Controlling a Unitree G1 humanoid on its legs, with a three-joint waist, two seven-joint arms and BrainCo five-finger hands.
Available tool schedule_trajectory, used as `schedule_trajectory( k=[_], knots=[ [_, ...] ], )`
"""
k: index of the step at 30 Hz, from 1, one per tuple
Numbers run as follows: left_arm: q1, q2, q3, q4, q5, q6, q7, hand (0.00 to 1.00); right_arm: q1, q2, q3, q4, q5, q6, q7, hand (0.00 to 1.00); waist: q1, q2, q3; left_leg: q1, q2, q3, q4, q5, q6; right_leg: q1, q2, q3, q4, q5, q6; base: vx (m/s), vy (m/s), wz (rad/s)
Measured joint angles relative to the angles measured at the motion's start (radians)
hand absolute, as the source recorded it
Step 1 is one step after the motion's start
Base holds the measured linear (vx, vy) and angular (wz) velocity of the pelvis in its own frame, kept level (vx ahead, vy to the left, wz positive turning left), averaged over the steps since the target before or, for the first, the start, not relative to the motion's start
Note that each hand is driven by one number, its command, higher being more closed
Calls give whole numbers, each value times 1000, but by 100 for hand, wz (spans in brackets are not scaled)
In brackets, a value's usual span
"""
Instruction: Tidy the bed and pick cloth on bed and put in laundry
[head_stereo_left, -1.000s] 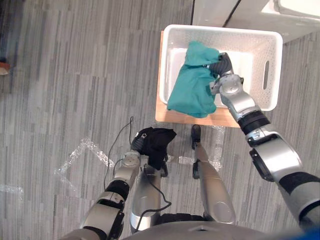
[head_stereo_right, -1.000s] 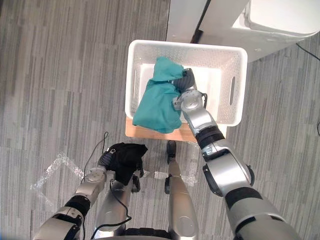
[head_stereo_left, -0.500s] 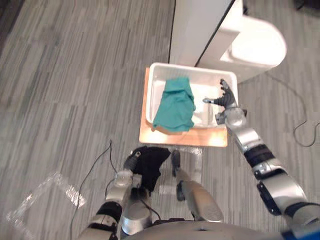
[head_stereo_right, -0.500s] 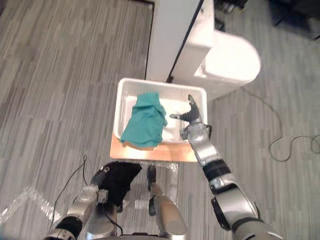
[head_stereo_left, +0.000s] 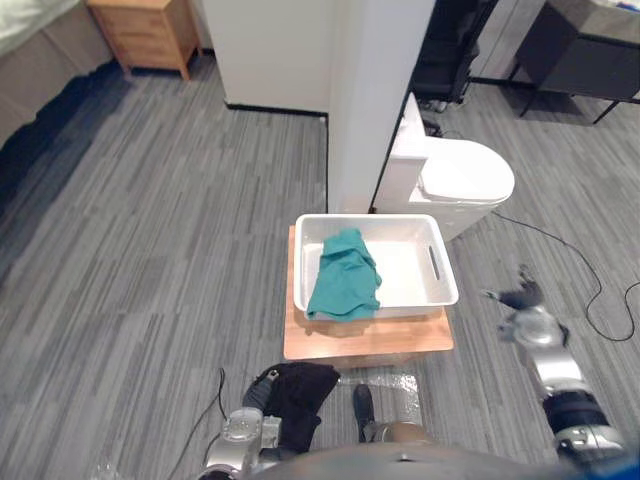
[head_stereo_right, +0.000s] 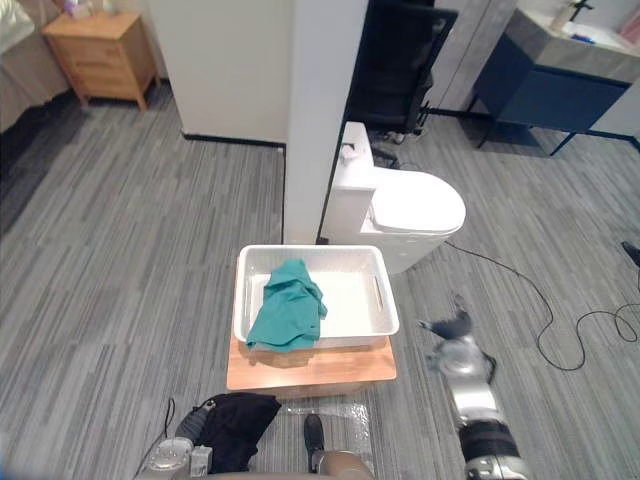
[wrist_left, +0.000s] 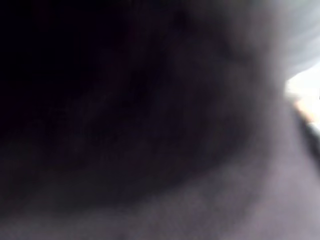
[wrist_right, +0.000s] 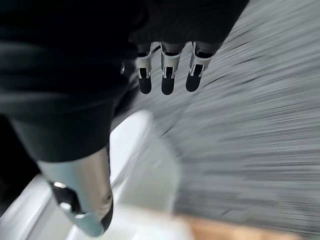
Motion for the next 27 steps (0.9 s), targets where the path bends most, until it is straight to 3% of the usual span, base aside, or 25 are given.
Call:
schedule_trajectory(
  k=[2, 5, 9, 11, 16, 18, 21, 22, 24, 27],
  knots=[
    [2, -2, 0, 28, -25, 1, 0, 100, 44, 2, -30, 98, 64, -25, 6, 0, -13, 12, -29, 11, -5, 0, -16, 2, 3, 4, -3, 0, 0, -4, 3, 42, 63, -3],
    [-3, -3, 2, 65, -79, 1, 0, 100, 95, 35, -77, 270, 159, -110, 52, 0, -18, 25, -34, 46, -18, -4, -43, 16, 7, 26, -9, -4, -1, -8, 6, 27, 50, 3],
    [-12, -15, 26, 106, -154, -12, 27, 100, 160, 155, -160, 441, 262, -200, 190, 0, -27, 45, -38, 62, -32, -57, -57, 31, 16, 57, -31, -57, -2, -18, 16, 5, 34, 35],
    [-18, -27, 54, 111, -186, -22, 47, 100, 188, 212, -181, 495, 252, -200, 253, 0, -28, 53, -36, 67, -39, -85, -68, 42, 17, 76, -43, -88, -8, -21, 18, -23, 22, 58],
    [-8, -44, 167, 103, -428, -73, 126, 100, 252, 295, -259, 556, 138, -179, 420, 0, -18, 74, -27, 76, -66, -188, -97, 61, 19, 123, -84, -194, -8, -46, 26, -51, 21, 66],
    [-11, -43, 278, 76, -559, -108, 195, 100, 252, 298, -279, 555, 153, -187, 462, 0, -13, 75, -28, 61, -81, -245, -119, 77, 13, 130, -109, -264, -13, -59, 37, -60, 16, 86],
    [-9, -36, 386, 37, -628, -159, 254, 100, 252, 297, -285, 551, 173, -191, 488, 0, -3, 76, -27, 58, -83, -248, -140, 76, 17, 143, -121, -320, -14, -69, 42, -1, -7, 74],
    [-9, -22, 485, 17, -681, -199, 295, 100, 262, 297, -285, 546, 169, -190, 503, 0, 19, 77, -26, 58, -80, -246, -143, 76, 16, 152, -126, -342, -12, -79, 47, 61, -4, 40],
    [-8, 50, 653, 16, -773, -242, 338, 100, 265, 298, -282, 542, 144, -190, 511, 0, 40, 78, -33, 63, -70, -245, -127, 79, 15, 181, -127, -375, -10, -91, 51, 132, -12, 45],
    [-7, 167, 830, 14, -834, -271, 348, 100, 263, 292, -283, 536, 142, -191, 511, 0, 58, 75, -35, 78, -66, -247, -117, 79, 22, 203, -131, -390, -5, -108, 58, 168, 16, 18]
  ],
)
